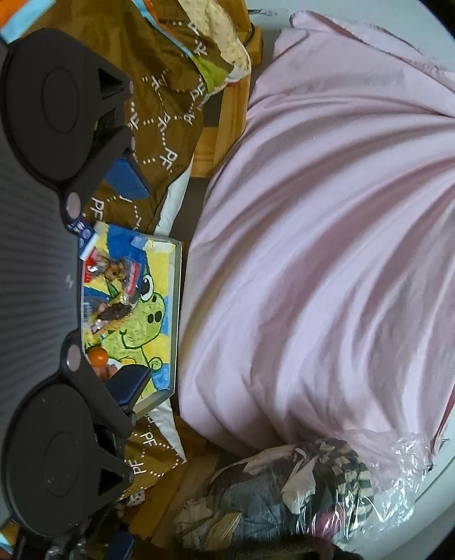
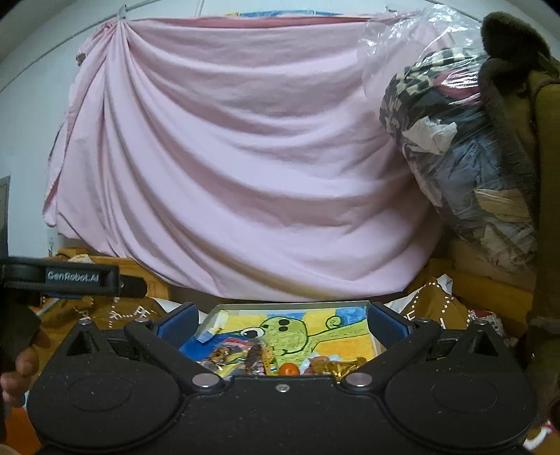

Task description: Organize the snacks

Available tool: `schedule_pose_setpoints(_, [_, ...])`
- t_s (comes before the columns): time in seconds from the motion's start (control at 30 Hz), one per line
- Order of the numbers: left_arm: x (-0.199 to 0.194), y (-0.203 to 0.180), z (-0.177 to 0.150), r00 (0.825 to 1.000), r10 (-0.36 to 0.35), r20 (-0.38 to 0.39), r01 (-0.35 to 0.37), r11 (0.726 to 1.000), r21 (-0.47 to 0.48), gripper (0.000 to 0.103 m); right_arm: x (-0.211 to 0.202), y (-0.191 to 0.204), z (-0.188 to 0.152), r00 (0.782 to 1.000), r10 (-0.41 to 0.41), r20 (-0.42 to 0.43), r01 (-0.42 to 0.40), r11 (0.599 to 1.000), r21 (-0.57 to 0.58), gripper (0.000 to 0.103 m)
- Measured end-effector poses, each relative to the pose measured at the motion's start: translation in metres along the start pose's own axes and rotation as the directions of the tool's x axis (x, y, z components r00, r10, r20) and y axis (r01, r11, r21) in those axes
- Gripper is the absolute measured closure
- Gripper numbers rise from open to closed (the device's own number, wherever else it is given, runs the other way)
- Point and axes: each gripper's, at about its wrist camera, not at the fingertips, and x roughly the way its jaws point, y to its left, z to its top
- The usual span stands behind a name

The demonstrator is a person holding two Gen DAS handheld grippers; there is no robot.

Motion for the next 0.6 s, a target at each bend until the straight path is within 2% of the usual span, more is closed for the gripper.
schedule_pose_setpoints(0.23, [-0.032, 0.012, -0.017, 0.999, 0.017, -0.035, -0.017, 1.0, 0.004, 0.0, -0.022, 0.006, -0.008, 0.999, -0.001, -0.037, 0.003, 0.999, 0.054, 0.001])
schedule_pose_setpoints(0.4, [-0.044, 0.026, -0.031, 0.992, 0.037, -0.124, -0.042, 0.998, -0.038, 0.0, -0.033, 0.008, -0.016, 0.997, 0.011, -0.081, -0.002, 0.994, 0.109, 0.001])
schedule_pose_setpoints(0.6, [-0.054, 0.039, -0.042, 0.982, 0.08, -0.172, -0.088, 0.996, -0.034, 0.0, -0.044, 0.017, -0.024, 0.993, 0.016, -0.119, -0.004, 0.995, 0.098, 0.001])
